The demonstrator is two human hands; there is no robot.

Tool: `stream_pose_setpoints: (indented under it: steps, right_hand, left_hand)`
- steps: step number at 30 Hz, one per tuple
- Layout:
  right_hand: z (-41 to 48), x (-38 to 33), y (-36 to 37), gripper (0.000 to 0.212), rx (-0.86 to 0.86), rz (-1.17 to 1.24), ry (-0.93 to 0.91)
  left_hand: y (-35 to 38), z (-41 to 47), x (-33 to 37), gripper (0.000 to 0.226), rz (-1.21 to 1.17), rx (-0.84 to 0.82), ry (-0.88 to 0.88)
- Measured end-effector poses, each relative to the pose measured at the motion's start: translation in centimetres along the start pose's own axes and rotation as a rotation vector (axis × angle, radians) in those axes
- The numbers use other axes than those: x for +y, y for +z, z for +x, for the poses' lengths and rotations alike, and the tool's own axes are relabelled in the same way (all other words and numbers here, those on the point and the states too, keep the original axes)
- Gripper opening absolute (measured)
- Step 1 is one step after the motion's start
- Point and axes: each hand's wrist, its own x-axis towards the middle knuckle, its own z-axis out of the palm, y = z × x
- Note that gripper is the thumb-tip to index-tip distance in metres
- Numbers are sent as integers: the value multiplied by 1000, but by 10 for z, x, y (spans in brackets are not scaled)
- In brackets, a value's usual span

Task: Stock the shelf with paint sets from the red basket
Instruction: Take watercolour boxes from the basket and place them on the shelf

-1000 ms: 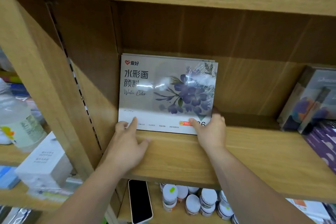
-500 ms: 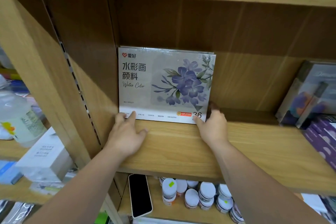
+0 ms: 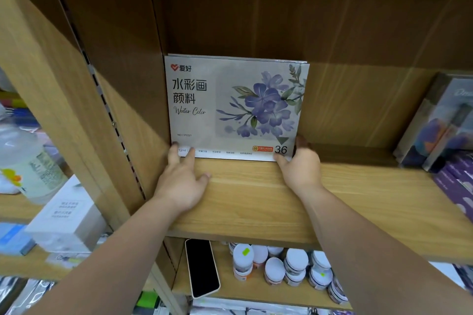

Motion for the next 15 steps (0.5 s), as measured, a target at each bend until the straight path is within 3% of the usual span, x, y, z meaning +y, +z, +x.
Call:
stream_pose_setpoints:
  steps: [3,8,15]
  right_hand:
    - [-7,4,-4,57,-43,17,20]
    - [-33,19,-26,91,-111,-105,43]
    - [-93,78,-97,72,-218,-407,-38]
  left_hand:
    - [0,-1,-1,80,-3,5,12]
    - [3,-7,-2,83,-29,-7,73]
    - [24,-53,22,73,48,-39,244]
